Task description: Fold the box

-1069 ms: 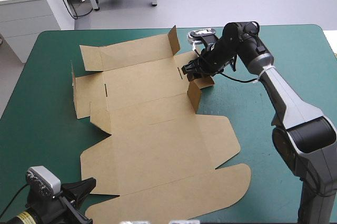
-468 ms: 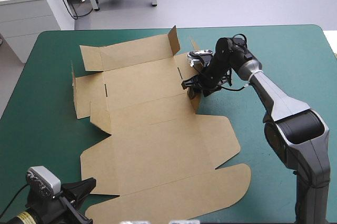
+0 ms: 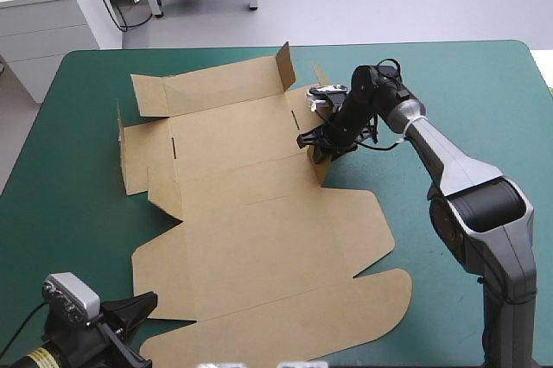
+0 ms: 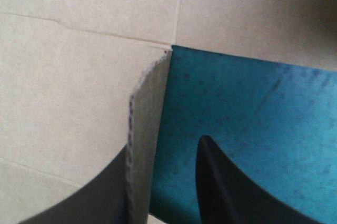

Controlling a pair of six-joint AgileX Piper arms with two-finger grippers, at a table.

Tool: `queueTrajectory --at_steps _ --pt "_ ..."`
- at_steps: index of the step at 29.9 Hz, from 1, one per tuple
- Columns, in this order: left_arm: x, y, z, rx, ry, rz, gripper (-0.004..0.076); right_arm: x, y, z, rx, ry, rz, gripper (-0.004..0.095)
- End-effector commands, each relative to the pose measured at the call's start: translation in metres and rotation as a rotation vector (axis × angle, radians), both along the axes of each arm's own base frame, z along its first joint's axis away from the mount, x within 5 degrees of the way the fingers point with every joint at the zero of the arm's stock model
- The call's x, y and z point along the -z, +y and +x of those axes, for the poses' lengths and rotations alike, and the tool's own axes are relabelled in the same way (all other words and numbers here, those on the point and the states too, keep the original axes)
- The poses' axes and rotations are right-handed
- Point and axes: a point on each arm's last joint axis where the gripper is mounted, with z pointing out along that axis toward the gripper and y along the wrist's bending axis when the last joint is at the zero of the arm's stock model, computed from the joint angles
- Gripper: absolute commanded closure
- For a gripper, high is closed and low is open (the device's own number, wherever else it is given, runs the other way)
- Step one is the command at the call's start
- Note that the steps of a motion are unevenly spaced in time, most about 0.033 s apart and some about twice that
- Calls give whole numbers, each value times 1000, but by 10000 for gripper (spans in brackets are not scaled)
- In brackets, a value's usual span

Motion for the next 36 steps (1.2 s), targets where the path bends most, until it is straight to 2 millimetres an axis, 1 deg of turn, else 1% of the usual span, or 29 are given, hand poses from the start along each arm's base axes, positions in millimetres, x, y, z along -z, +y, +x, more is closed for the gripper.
queueTrajectory --at_steps 1,4,6,13,17,21,26,29,32,34,36 --pt "-12 -2 2 -4 -47 -63 732 -34 1 -3 25 -94 97 758" --pt "-12 -2 2 -4 -47 -63 732 -35 2 -2 29 -101 110 930" --pt "-12 -2 2 -4 -47 -63 732 -34 1 -3 20 -103 90 916" --pt "-12 -2 3 2 -60 -46 732 -31 -7 -5 -19 -82 -1 918" --pt "-12 -2 3 2 -60 -46 732 -34 -7 -5 -101 -120 -15 921" --pt "-12 -2 3 2 -60 -46 732 -38 -8 -6 -243 -171 -50 921" --pt "-12 -2 3 2 -60 -46 732 -56 -9 -1 -395 -306 -108 921" --pt "-12 -2 3 2 -60 -46 732 -58 -10 0 -501 -353 -137 921" --pt "-12 -2 3 2 -60 -46 732 -58 -1 -4 -670 -412 -162 924" --pt "-12 -2 3 2 -60 -46 732 -58 9 -8 -781 -448 -176 927" --pt "-12 -2 3 2 -60 -46 732 -58 19 -13 -844 -466 -175 927"
